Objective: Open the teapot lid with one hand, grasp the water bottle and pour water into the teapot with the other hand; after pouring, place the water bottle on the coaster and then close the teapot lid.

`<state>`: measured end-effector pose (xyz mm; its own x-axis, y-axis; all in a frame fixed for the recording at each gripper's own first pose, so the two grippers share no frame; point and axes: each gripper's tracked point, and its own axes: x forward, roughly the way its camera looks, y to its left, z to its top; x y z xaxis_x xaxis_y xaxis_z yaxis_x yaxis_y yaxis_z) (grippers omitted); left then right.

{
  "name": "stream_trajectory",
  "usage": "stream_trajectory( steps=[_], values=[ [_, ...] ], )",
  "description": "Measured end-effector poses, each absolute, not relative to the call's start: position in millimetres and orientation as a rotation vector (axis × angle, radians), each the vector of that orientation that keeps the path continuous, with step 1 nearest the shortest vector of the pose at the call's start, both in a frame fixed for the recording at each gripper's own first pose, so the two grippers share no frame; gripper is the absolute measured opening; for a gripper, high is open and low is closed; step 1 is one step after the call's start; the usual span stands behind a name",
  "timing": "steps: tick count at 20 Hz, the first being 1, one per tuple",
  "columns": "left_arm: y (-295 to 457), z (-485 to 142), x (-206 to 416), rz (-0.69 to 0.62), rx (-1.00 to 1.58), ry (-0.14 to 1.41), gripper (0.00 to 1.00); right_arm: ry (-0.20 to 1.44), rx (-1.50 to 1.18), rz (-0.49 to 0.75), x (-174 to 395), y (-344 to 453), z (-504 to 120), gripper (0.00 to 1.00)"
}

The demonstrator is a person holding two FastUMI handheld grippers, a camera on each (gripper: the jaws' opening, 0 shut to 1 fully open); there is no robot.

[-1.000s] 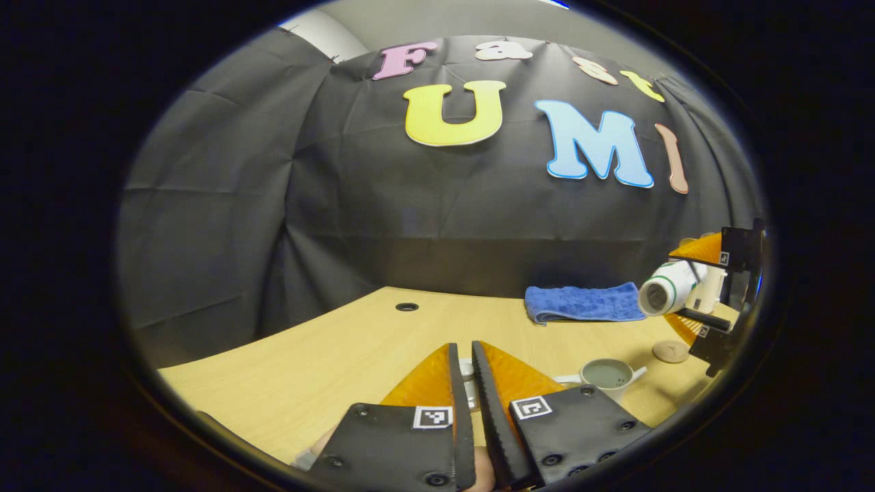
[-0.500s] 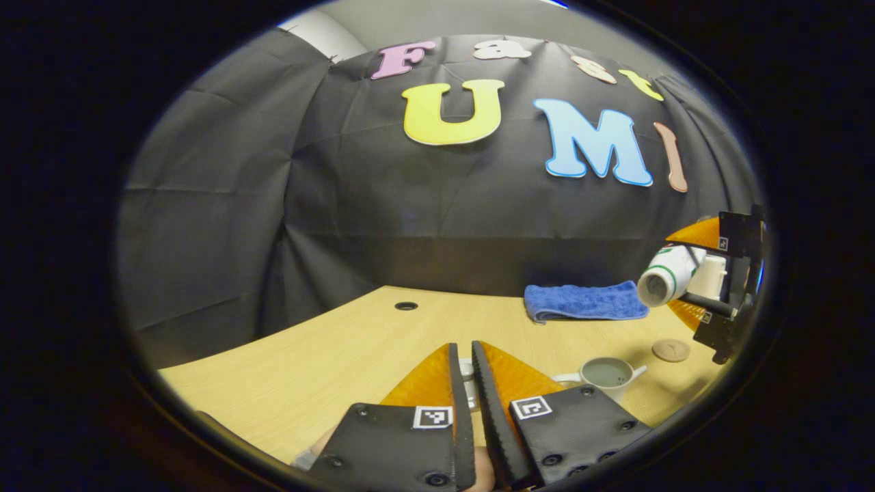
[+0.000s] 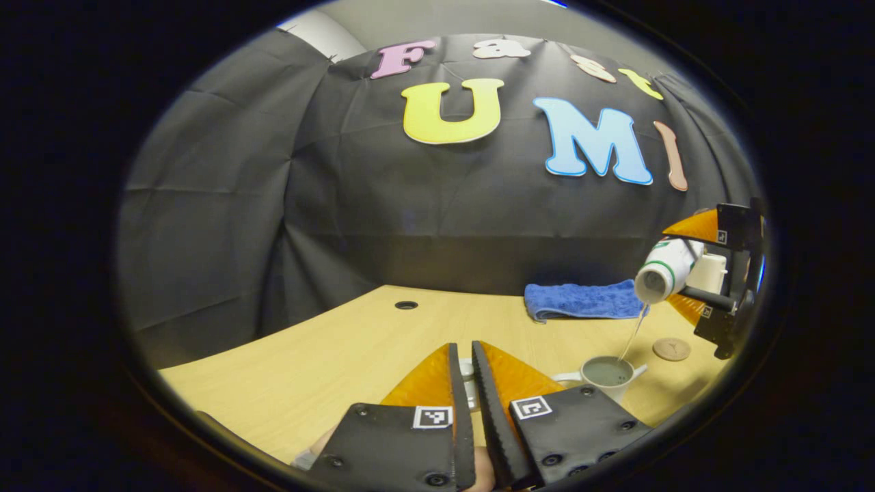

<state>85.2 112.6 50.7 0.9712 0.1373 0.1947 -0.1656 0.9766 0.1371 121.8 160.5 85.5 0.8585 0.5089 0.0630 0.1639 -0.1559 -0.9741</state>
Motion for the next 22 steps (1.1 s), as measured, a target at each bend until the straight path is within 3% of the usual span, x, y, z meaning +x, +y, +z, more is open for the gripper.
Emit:
stream_trajectory(
  steps=[1, 4, 5, 7, 8, 9, 10, 12, 13, 22],
  values=[
    [112, 50, 86, 0.154, 0.154, -0.185, 0.18, -0.525, -1.726, 0.326, 122, 162, 87, 0.77],
    [112, 49, 87, 0.154, 0.154, -0.183, 0.18, -0.539, -1.739, 0.322, 122, 163, 92, 0.77],
    [112, 49, 87, 0.154, 0.154, -0.183, 0.0, -0.541, -1.743, 0.321, 123, 163, 93, 0.77],
    [112, 49, 86, 0.154, 0.153, -0.184, 0.0, -0.55, -1.752, 0.315, 123, 163, 95, 0.77],
    [112, 48, 86, 0.155, 0.153, -0.184, 0.18, -0.555, -1.755, 0.313, 123, 163, 97, 0.77],
    [112, 49, 87, 0.155, 0.153, -0.184, 0.18, -0.558, -1.758, 0.311, 124, 163, 98, 0.77],
    [113, 49, 87, 0.154, 0.153, -0.184, 0.0, -0.562, -1.761, 0.31, 124, 163, 98, 0.77],
    [112, 49, 87, 0.154, 0.153, -0.183, 0.0, -0.568, -1.769, 0.305, 124, 163, 100, 0.77],
    [112, 49, 88, 0.154, 0.154, -0.183, 0.18, -0.569, -1.772, 0.305, 125, 163, 101, 0.77],
    [113, 49, 85, 0.156, 0.155, -0.185, 0.18, -0.587, -1.784, 0.3, 126, 164, 105, 0.77]
  ],
)
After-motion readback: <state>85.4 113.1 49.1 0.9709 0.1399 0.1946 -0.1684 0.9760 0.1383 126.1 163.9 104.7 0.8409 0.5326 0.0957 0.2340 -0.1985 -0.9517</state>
